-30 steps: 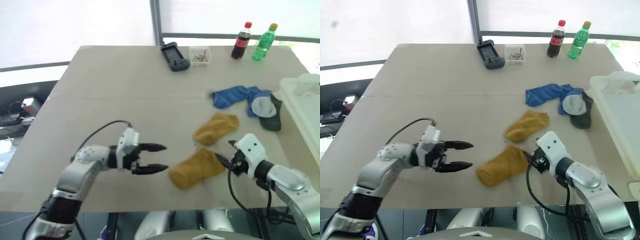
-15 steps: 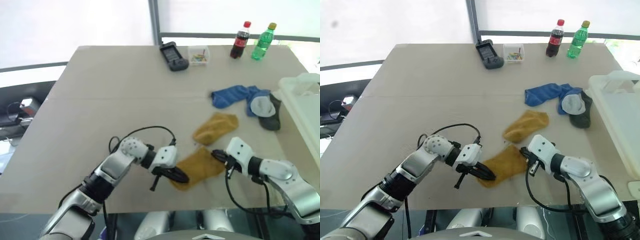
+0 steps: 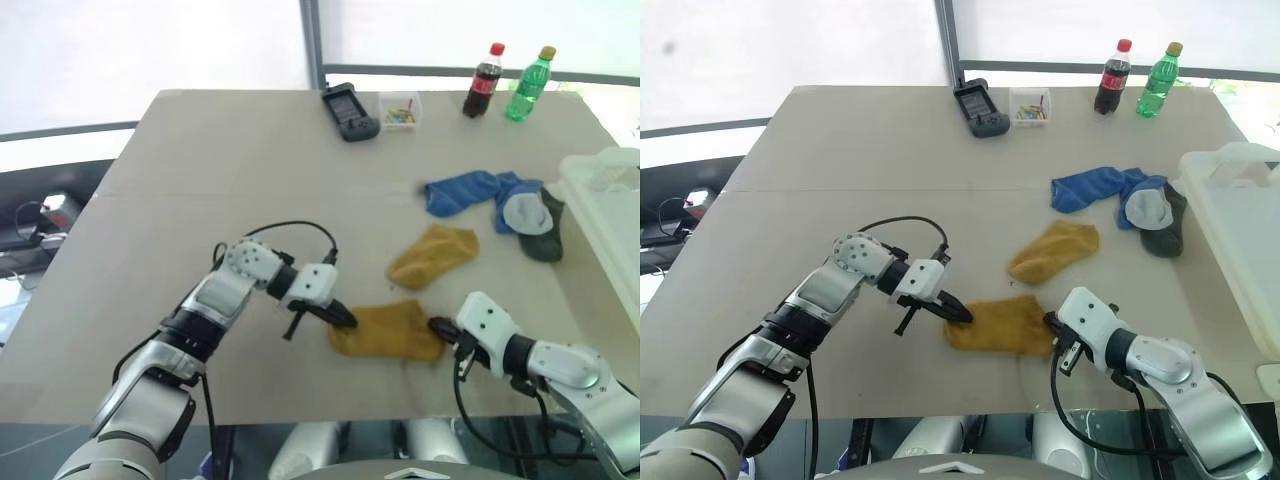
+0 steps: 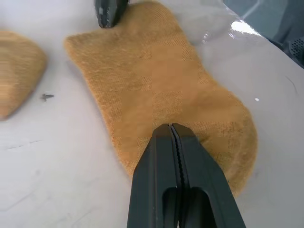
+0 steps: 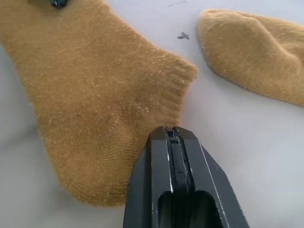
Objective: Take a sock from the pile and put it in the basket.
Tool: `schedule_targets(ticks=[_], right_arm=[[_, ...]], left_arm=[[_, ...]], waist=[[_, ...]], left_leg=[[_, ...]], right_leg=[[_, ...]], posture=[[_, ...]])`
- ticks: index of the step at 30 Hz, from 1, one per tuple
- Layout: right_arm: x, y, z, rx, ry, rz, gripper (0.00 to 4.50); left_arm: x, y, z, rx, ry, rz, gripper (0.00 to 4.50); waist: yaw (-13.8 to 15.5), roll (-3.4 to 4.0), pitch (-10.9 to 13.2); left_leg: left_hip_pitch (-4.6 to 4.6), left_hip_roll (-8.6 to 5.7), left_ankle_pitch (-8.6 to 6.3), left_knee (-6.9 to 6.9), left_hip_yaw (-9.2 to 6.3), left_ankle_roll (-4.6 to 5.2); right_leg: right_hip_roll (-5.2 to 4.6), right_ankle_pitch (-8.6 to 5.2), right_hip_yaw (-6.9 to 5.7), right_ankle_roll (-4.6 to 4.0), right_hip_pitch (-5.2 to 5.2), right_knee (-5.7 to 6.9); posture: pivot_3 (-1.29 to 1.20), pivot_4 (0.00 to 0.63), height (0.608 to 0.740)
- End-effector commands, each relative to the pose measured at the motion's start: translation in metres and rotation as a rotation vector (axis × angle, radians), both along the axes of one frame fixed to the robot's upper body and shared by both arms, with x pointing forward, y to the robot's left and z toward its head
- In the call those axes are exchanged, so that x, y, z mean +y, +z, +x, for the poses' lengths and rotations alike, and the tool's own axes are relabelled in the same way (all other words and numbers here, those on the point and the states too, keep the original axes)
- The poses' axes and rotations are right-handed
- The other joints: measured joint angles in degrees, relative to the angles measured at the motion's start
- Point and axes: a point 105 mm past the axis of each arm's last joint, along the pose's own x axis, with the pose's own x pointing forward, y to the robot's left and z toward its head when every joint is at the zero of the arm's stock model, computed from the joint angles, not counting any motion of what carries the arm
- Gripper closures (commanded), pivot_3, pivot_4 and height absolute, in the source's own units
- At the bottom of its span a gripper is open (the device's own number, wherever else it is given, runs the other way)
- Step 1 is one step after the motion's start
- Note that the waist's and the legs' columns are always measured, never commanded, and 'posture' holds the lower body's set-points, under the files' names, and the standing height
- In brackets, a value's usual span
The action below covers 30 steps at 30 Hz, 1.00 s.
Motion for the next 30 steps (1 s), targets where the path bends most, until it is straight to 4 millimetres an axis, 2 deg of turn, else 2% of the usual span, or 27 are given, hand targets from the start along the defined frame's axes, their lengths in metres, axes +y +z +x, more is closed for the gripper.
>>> schedule_targets(ticks=[1,5,6,7,10,12,16,17,18,20,21,22,29,30], right_arm=[[0.0,0.031,0.006,-0.086,-0.023,0.093,4.48],[0.0,0.045,0.003,-0.084,0.019,0.157,4.48],[-0.001,0.046,0.002,-0.083,0.025,0.157,3.96],[-0.002,0.045,0.003,-0.076,0.03,0.155,3.69],[-0.002,0.044,0.004,-0.069,0.044,0.156,2.17],[0.0,0.041,0.006,-0.069,0.063,0.149,2.17],[0.003,0.032,0.009,-0.044,0.095,0.128,2.17],[0.003,0.03,0.01,-0.033,0.098,0.13,2.12],[0.003,0.029,0.01,-0.025,0.098,0.132,2.12],[0.002,0.026,0.011,-0.014,0.099,0.13,2.12],[0.001,0.023,0.012,-0.007,0.094,0.122,2.12],[0.001,0.02,0.013,0.001,0.092,0.12,2.12],[0.001,0.002,0.012,0.04,0.09,0.095,2.12],[0.002,0.001,0.012,0.042,0.091,0.094,2.51]], left_arm=[[0.002,0.036,-0.002,0.127,0.175,-0.192,4.47],[0.015,0.041,-0.022,0.164,0.336,-0.213,4.47],[0.018,0.04,-0.023,0.156,0.386,-0.211,4.5],[0.02,0.04,-0.028,0.187,0.422,-0.216,4.5],[0.02,0.038,-0.044,0.283,0.462,-0.226,4.5],[0.021,0.029,-0.049,0.245,0.492,-0.199,4.5],[0.029,0.01,-0.058,0.325,0.569,-0.144,4.5],[0.032,0.006,-0.062,0.333,0.584,-0.136,3.96],[0.036,0.002,-0.063,0.323,0.611,-0.135,3.69],[0.041,-0.004,-0.063,0.313,0.67,-0.137,2.75],[0.042,-0.007,-0.064,0.317,0.688,-0.134,2.12],[0.044,-0.009,-0.065,0.334,0.712,-0.134,1.8],[0.04,-0.025,-0.067,0.355,0.807,-0.129,1.8],[0.039,-0.027,-0.066,0.354,0.818,-0.123,1.75]], waist=[[-0.2,0.0,0.0],[-1.0,0.0,0.0],[-1.0,0.01,0.0],[-0.8,0.01,0.0],[0.0,0.02,0.0],[0.2,0.02,0.0],[0.2,0.03,0.0],[0.1,0.03,0.0],[0.1,0.05,0.0],[0.1,0.06,0.0],[0.1,0.06,0.0],[0.2,0.06,0.0],[0.4,0.08,0.0],[0.4,0.08,0.0]], left_leg=[[-0.03,0.0,0.0,0.0,0.0,0.0],[-0.04,0.0,-0.02,-0.05,0.01,0.03],[-0.04,0.01,-0.02,-0.06,0.0,0.03],[-0.02,0.01,-0.02,-0.06,0.01,0.03],[0.02,0.01,-0.01,-0.03,0.02,0.02],[0.06,0.01,-0.02,-0.02,0.01,0.02],[0.08,0.01,-0.02,-0.04,0.07,0.02],[0.08,0.01,-0.02,-0.05,0.06,0.02],[0.08,0.01,-0.02,-0.08,0.06,0.01],[0.06,0.01,-0.02,-0.13,0.09,0.01],[0.06,0.01,-0.02,-0.13,0.09,0.01],[0.05,0.01,-0.02,-0.12,0.09,0.02],[0.09,0.01,-0.02,-0.11,0.1,0.02],[0.09,0.01,-0.02,-0.12,0.1,0.02]], right_leg=[[0.0,0.0,0.01,0.0,-0.04,0.0],[0.0,0.0,0.07,0.0,-0.06,-0.04],[0.02,0.0,0.07,0.0,-0.06,-0.05],[0.01,0.0,0.06,0.0,-0.04,-0.04],[0.01,0.0,0.04,-0.01,-0.01,-0.01],[0.0,0.01,0.01,-0.01,0.03,0.0],[-0.01,0.03,0.05,0.0,0.04,-0.01],[-0.01,0.03,0.05,0.0,0.03,-0.02],[-0.01,0.02,0.06,0.0,0.02,-0.03],[-0.01,0.02,0.1,-0.01,0.01,-0.05],[-0.01,0.02,0.1,-0.01,0.02,-0.06],[-0.01,0.03,0.1,-0.01,0.02,-0.06],[-0.03,0.03,0.09,0.0,0.03,-0.06],[-0.03,0.03,0.09,0.0,0.03,-0.05]], posture=[[0.0,0.15,0.74],[0.0,0.15,0.74],[0.0,0.15,0.74],[0.0,0.15,0.74],[0.0,0.15,0.74],[0.0,0.15,0.74],[0.0,0.15,0.74],[0.0,0.15,0.74],[0.0,0.15,0.74],[0.0,0.15,0.74],[0.0,0.15,0.74],[0.0,0.15,0.74],[0.0,0.15,0.74],[0.0,0.15,0.74]])
